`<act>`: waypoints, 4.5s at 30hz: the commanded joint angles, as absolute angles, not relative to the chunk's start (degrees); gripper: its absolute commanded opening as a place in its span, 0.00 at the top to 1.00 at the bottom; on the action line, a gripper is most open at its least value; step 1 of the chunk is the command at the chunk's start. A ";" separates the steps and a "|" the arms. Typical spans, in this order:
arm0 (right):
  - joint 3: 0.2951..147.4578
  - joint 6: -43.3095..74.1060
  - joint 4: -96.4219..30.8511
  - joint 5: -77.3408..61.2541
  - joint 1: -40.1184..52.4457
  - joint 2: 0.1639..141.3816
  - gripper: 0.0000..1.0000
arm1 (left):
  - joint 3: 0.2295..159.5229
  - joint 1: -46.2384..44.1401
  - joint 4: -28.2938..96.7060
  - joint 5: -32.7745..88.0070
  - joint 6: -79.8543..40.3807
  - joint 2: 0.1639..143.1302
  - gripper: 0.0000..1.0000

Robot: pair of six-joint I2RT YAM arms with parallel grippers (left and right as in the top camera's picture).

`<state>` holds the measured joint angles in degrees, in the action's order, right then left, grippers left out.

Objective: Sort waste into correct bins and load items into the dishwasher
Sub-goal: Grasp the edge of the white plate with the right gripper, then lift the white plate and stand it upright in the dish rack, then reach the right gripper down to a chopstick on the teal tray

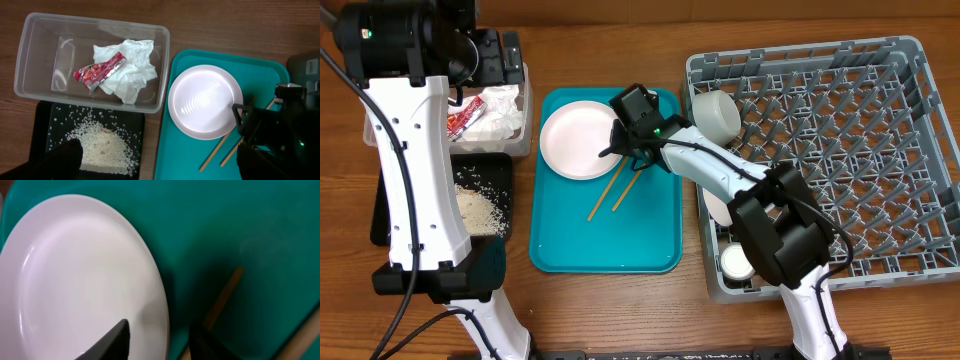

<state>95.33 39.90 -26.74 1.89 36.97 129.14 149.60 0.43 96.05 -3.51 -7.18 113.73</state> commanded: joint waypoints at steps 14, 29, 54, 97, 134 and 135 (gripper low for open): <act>95.22 47.18 -26.44 -0.75 37.47 132.14 0.86 | 150.12 0.73 95.94 -4.01 -7.75 113.14 0.00; 97.30 47.13 -29.65 0.56 36.88 128.73 0.96 | 150.12 0.73 95.94 -3.99 -7.75 113.14 0.00; 97.06 27.49 -62.48 78.02 34.33 95.00 0.96 | 150.12 0.73 95.94 -3.99 -7.75 113.14 0.00; 78.89 18.20 -36.77 54.48 21.56 102.37 0.37 | 150.12 0.73 95.94 -3.99 -7.75 113.14 0.00; 89.32 61.32 -41.89 1.72 38.94 120.31 0.61 | 150.12 0.73 95.96 -4.01 -7.75 113.14 0.00; 89.32 62.06 -41.60 1.78 38.94 120.62 0.62 | 150.12 0.73 95.94 -3.99 -7.75 113.14 0.00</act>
<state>88.82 58.67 -42.48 0.56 39.09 119.59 149.60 0.43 96.05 -3.51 -7.18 113.73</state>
